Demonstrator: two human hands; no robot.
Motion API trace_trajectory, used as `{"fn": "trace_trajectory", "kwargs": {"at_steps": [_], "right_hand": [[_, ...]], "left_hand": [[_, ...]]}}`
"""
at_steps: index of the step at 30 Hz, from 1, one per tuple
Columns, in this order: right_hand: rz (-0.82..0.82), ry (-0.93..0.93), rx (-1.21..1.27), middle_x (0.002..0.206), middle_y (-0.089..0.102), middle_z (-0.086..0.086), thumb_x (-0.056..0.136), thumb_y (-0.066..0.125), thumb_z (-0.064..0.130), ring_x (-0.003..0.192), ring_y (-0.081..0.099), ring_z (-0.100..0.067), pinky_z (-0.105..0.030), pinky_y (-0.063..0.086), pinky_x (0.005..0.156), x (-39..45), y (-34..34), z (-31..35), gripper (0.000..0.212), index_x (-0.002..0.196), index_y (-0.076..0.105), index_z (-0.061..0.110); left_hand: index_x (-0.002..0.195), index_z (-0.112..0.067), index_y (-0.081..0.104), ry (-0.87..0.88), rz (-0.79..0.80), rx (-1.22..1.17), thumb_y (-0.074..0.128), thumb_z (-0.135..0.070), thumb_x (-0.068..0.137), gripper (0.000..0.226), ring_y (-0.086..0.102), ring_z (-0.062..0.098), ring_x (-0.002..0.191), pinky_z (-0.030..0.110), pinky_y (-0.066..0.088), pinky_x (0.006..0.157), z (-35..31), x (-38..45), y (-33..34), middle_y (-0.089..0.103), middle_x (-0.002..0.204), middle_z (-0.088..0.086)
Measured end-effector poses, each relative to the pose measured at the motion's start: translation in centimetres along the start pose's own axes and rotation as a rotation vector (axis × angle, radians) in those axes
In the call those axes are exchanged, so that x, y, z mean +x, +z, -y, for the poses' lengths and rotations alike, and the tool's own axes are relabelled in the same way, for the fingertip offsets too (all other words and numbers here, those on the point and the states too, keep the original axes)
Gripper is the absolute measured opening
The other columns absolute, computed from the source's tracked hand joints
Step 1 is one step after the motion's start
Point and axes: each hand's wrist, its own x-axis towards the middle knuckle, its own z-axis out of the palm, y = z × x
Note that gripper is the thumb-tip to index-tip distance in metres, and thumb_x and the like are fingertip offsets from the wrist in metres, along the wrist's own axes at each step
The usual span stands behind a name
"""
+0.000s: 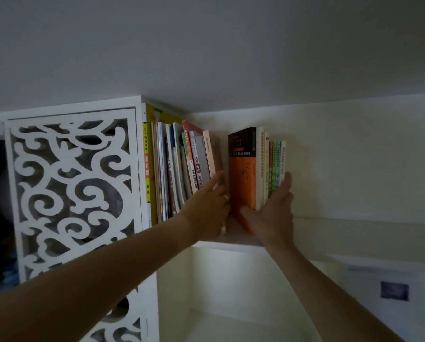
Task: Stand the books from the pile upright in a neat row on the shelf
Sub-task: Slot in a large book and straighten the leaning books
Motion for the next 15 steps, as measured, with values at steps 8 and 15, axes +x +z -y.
{"fn": "trace_trajectory", "kwargs": {"at_steps": [8, 15], "right_hand": [[-0.018, 0.025, -0.028, 0.126, 0.042, -0.010, 0.068, 0.090, 0.043, 0.106, 0.060, -0.034, -0.043, 0.060, 0.069, 0.5, -1.6, -1.0, 0.115, 0.150, 0.010, 0.028], [0.021, 0.015, -0.003, 0.128, 0.043, -0.010, 0.068, 0.090, 0.040, 0.104, 0.060, -0.032, -0.042, 0.060, 0.072, 0.8, -1.8, -1.6, 0.104, 0.142, 0.019, 0.023]], "left_hand": [[0.126, -0.022, 0.068, 0.250, -0.079, 0.008, 0.074, -0.013, 0.090, 0.038, 0.056, 0.026, 0.130, 0.044, 0.041, 0.114, 1.3, 0.4, -0.8, 0.066, 0.134, 0.002], [0.119, -0.024, 0.070, 0.218, -0.261, -0.060, 0.084, -0.018, 0.082, 0.040, 0.063, 0.023, 0.122, 0.040, 0.046, 0.112, 2.9, 1.8, -2.3, 0.071, 0.123, 0.002]]}}
